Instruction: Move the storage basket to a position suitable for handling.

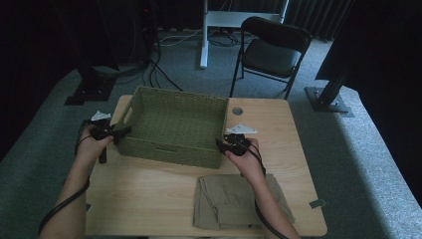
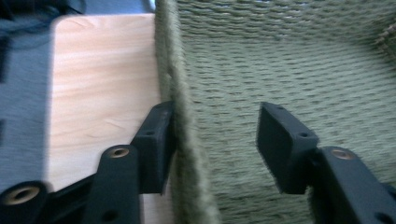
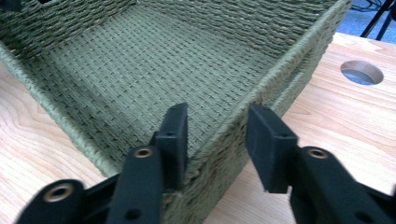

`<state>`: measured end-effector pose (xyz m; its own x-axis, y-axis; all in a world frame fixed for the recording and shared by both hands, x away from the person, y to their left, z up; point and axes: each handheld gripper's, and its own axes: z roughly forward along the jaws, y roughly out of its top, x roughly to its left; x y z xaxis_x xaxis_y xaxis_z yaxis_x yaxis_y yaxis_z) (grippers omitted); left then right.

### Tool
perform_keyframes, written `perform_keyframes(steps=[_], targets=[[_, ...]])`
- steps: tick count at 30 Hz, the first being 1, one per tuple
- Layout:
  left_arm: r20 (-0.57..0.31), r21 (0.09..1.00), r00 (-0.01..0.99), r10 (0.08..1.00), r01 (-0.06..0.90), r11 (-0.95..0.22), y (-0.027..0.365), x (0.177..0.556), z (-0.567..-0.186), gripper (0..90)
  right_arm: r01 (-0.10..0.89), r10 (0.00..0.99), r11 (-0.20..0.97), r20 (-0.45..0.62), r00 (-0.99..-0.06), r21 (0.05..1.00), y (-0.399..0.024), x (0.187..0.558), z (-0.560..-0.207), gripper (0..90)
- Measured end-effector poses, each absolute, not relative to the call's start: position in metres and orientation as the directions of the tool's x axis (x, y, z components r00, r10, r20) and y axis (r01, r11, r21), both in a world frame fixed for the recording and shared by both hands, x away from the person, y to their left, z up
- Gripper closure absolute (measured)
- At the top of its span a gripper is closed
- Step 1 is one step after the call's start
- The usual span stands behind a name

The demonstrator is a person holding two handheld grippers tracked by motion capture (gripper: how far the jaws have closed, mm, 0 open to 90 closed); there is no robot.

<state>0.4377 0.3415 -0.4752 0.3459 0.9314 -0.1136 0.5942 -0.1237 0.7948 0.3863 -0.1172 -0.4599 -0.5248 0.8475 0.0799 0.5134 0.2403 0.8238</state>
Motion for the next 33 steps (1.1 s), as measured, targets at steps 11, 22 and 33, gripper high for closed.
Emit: perform_keyframes(steps=[11, 22, 33], targets=[[-0.046, 0.793, 0.249, 0.967, 0.598, -0.116, 0.333, 0.431, -0.472, 69.0, 0.539, 0.863, 0.231, 0.084, -0.497, 0.810, -0.114, 0.387, -0.457, 64.6], [0.011, 0.782, 0.182, 0.983, 0.611, -0.122, 0.326, 0.421, -0.470, 84.7, 0.552, 0.879, 0.217, 0.085, -0.470, 0.805, -0.117, 0.389, -0.455, 68.6], [-0.017, 0.794, 0.163, 0.986, 0.601, -0.086, 0.318, 0.403, -0.472, 84.5, 0.555, 0.887, 0.247, 0.046, -0.460, 0.794, -0.121, 0.388, -0.453, 71.3]])
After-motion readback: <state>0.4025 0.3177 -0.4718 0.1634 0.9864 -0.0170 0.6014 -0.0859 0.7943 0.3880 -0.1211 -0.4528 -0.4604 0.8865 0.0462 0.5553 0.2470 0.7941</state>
